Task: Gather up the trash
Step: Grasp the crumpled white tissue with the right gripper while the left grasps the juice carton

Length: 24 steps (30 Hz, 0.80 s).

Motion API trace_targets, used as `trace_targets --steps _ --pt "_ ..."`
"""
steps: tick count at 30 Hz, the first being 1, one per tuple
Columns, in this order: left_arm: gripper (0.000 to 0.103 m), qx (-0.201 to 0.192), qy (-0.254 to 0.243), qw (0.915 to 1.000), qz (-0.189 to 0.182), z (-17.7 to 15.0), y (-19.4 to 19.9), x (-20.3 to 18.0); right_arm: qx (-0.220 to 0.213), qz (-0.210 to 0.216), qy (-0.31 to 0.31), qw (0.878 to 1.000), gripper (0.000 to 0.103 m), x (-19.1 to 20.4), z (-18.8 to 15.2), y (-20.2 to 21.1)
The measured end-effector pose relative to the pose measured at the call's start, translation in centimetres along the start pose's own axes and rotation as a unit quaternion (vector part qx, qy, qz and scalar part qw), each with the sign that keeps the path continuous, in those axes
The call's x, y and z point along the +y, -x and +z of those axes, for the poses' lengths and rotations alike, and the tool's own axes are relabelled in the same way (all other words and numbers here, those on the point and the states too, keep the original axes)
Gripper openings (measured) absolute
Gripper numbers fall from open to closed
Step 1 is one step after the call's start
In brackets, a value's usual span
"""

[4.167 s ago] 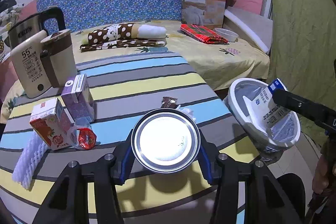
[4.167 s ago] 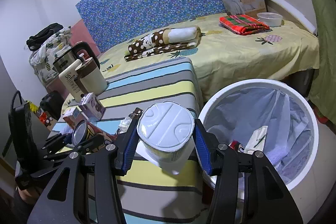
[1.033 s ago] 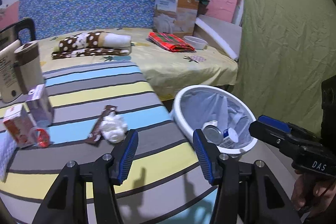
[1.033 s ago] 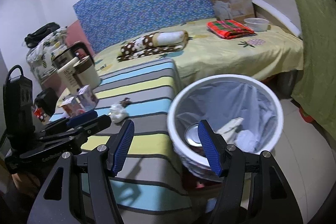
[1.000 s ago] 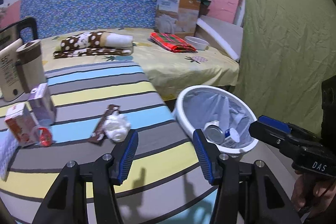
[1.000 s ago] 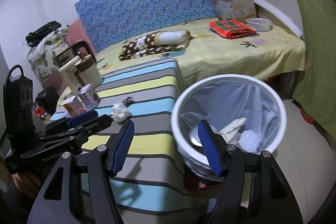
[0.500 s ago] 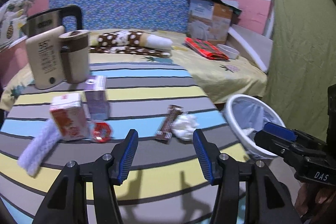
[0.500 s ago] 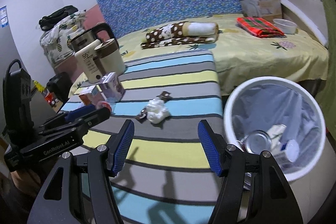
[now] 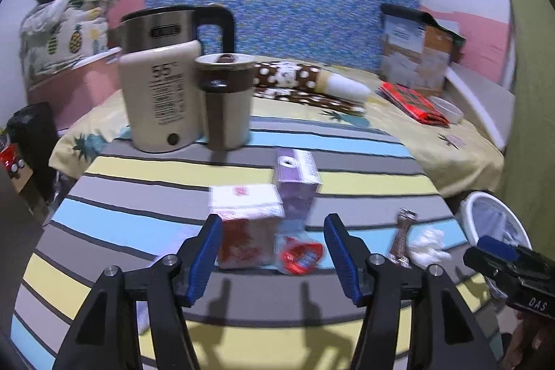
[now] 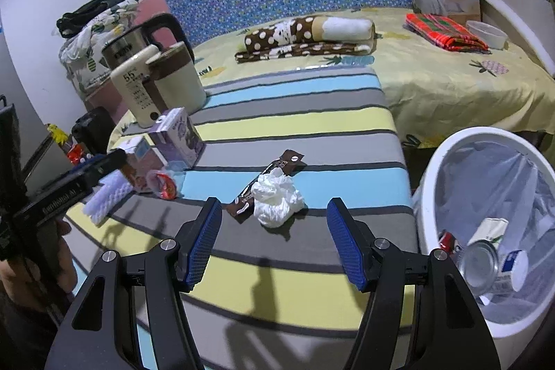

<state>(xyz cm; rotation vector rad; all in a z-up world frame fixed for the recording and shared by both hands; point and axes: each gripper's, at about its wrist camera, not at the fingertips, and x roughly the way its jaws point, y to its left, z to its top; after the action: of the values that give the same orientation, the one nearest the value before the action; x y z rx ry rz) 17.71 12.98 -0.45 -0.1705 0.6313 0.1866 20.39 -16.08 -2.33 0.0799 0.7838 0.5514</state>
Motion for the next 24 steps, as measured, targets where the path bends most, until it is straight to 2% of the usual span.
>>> trace_targets --steps 11,14,16,19,24 --pt "0.064 0.023 0.012 0.9993 0.028 0.3 -3.9 1.4 0.029 -0.011 -0.002 1.0 0.064 -0.6 0.6 -3.1" --pt "0.064 0.022 0.024 0.9992 0.024 0.2 -4.3 1.9 0.038 -0.012 0.003 0.999 0.052 -0.5 0.5 -3.7" --pt "0.055 0.017 0.028 0.9992 0.022 0.2 -4.1 2.2 0.043 -0.012 0.007 0.999 0.037 -0.3 0.4 -4.0" --pt "0.054 0.009 0.029 0.9993 0.024 0.2 -3.8 2.3 0.037 -0.013 0.012 0.999 0.029 -0.1 0.3 -3.5" --pt "0.054 -0.011 0.021 0.9996 0.015 0.3 -2.3 1.6 0.021 -0.01 0.007 1.0 0.026 -0.3 0.3 -2.1"
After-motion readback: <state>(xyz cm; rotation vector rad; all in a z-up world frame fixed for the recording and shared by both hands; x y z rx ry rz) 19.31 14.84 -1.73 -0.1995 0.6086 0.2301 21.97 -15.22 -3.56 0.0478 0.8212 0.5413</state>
